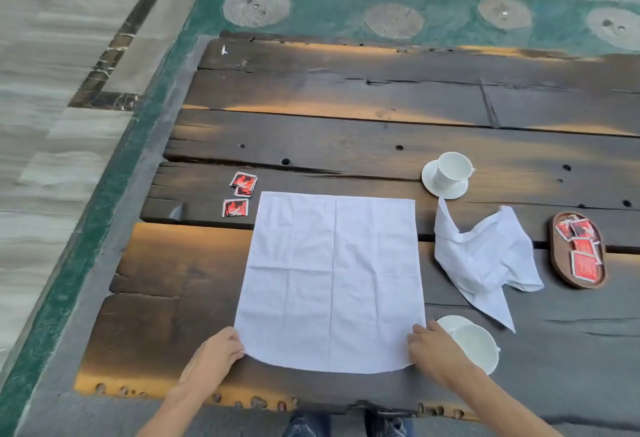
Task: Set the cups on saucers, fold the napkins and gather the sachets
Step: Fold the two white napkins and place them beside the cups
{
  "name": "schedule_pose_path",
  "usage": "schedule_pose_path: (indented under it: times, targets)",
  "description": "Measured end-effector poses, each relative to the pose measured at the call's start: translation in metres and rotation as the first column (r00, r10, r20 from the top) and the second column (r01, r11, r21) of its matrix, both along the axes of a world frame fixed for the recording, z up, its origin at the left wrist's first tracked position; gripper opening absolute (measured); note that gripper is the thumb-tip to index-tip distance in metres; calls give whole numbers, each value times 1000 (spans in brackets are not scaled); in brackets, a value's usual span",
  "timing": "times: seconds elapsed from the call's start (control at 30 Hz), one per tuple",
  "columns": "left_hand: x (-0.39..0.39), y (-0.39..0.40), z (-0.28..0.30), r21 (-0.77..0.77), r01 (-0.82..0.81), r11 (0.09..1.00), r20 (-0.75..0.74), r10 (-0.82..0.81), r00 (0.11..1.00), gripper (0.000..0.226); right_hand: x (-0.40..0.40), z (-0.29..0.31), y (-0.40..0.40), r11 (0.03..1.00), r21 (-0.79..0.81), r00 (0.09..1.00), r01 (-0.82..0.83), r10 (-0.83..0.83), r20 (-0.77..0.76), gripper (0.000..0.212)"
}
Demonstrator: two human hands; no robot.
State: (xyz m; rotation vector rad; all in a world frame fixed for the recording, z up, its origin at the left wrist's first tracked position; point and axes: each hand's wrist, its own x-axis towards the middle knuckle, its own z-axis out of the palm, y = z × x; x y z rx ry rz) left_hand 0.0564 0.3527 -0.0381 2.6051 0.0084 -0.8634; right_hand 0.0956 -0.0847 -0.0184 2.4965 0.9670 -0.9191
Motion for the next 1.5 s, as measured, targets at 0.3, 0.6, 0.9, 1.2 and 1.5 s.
schedule_pose_path:
  times: [0.3,0.6,0.9,1.2,1.5]
  targets:
    - [73,20,13,-59,-97,993,-122,90,988,46,85,0,-19,677,200,686,708,-592,-423,24]
    - [254,-20,0,-131,-270,954,250,295,922,28,239,-14,-33,259,528,444,809,-857,-260,22]
    - [320,-26,-47,-8,-91,996,275,90,957,40,293,-45,-24,323,452,421,831,-897,-133,37]
    - [327,-20,-60,-3,-128,992,350,121,929,5,293,-56,-17,458,444,520,770,-854,-20,3]
    - [324,-14,-54,-20,-151,988,362,148,920,19,289,-51,-25,458,485,532,745,-846,-19,12]
